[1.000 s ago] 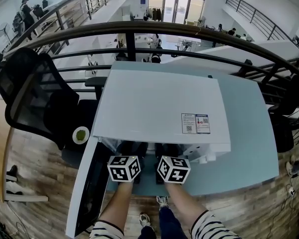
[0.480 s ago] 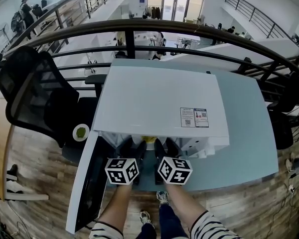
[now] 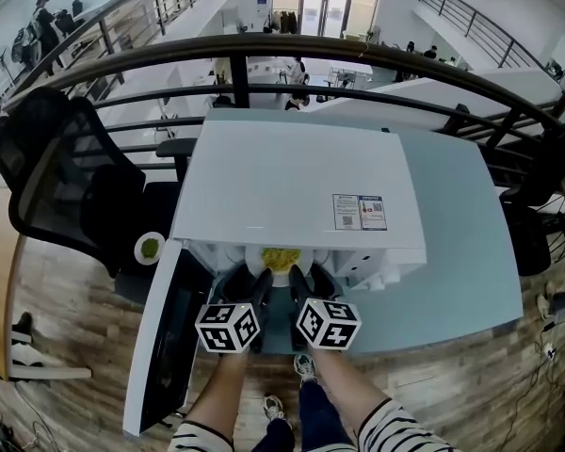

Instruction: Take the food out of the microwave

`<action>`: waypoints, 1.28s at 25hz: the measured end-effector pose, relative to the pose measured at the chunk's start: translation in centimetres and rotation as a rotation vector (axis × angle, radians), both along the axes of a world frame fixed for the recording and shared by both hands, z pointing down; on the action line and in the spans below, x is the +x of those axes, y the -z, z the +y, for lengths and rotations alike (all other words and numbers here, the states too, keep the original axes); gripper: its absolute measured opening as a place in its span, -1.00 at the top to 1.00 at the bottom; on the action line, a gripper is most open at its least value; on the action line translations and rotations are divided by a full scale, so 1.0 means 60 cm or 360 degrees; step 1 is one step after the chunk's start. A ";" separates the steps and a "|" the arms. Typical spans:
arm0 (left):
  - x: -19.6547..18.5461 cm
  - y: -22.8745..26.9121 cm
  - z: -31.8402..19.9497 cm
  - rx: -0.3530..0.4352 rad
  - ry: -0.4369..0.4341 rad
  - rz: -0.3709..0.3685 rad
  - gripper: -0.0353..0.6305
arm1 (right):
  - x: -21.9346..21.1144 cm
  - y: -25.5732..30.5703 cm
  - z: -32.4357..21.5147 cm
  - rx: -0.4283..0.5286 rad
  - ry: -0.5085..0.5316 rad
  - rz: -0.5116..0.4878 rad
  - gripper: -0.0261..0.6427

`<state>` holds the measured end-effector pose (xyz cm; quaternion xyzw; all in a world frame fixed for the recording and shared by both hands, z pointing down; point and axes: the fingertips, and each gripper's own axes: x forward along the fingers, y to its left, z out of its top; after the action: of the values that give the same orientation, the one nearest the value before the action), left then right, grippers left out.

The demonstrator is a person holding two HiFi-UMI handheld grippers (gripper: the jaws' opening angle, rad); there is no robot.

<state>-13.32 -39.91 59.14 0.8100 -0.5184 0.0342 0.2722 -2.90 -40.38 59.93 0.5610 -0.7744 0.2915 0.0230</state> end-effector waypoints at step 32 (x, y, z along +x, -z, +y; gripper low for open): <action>0.000 -0.032 0.068 -0.0188 0.0179 0.0487 0.57 | -0.006 -0.009 0.056 -0.0091 0.0073 -0.0344 0.61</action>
<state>-13.34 -35.82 61.06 0.7579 -0.5125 -0.0744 0.3966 -3.26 -37.01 60.49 0.5076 -0.7764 0.3717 -0.0380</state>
